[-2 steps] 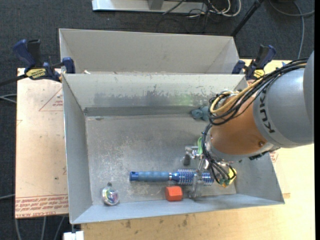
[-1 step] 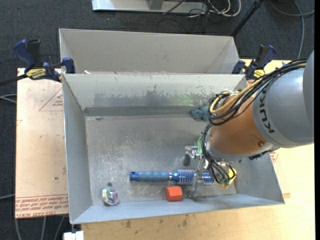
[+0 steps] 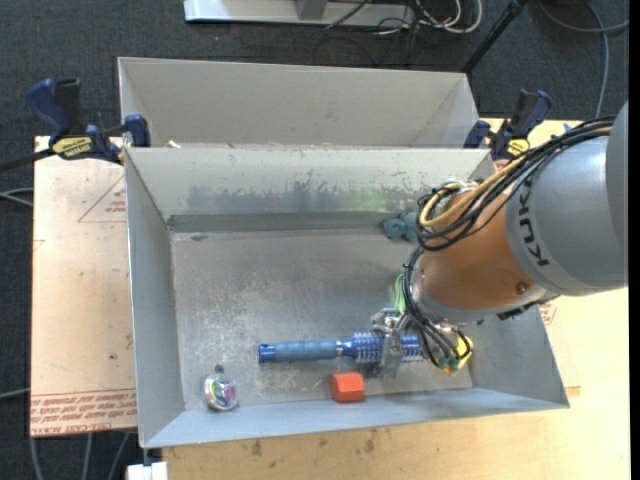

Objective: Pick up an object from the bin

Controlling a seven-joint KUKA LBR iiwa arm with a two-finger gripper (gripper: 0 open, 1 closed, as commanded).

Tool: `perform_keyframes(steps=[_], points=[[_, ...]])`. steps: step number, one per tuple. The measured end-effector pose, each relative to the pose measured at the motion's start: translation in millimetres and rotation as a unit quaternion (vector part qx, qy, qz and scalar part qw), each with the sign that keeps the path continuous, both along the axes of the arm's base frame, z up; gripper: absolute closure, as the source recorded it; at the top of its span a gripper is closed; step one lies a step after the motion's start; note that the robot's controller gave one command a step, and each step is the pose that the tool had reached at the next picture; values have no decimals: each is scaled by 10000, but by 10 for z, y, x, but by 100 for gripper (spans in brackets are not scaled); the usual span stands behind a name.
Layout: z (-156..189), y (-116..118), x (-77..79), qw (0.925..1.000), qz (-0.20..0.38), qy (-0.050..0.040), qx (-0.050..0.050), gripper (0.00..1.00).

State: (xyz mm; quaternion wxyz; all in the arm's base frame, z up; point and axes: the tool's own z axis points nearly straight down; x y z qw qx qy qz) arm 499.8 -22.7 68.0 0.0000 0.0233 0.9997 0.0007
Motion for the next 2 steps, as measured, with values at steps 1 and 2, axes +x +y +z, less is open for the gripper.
perform_keyframes(steps=[1,2], points=[[641,2,16,10000,3,-27,-4,100],[973,4,25,10000,4,-17,-4,100]])
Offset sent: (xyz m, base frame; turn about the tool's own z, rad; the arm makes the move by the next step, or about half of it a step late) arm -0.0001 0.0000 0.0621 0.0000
